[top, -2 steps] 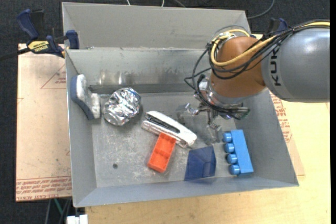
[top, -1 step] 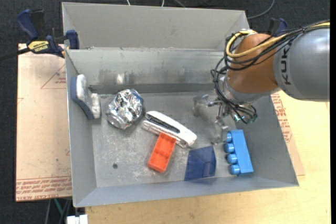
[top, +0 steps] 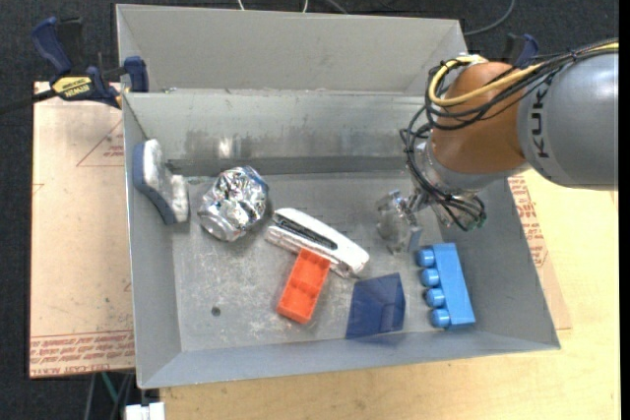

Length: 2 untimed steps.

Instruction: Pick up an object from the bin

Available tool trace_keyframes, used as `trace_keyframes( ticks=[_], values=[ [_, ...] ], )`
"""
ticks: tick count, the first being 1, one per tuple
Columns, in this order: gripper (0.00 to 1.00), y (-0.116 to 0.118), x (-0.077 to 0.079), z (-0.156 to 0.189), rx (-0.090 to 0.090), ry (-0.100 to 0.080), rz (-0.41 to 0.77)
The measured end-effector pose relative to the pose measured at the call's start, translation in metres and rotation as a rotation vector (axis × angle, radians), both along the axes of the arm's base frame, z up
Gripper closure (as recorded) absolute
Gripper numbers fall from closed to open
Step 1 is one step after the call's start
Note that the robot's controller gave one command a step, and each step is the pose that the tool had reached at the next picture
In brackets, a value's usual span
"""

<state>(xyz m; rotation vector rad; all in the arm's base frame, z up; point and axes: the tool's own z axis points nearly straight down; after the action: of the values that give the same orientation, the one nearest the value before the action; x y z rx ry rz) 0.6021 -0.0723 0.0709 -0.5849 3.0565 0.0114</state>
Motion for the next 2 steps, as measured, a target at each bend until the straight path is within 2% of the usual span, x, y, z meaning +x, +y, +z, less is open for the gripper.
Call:
trace_keyframes(
  ticks=[1,2],
  values=[
    [1.0,0.0,0.0,0.0,0.0,0.0,0.0],
    [1.0,-0.0033,-0.0095,0.0082,0.001,0.004,0.031]
  ],
)
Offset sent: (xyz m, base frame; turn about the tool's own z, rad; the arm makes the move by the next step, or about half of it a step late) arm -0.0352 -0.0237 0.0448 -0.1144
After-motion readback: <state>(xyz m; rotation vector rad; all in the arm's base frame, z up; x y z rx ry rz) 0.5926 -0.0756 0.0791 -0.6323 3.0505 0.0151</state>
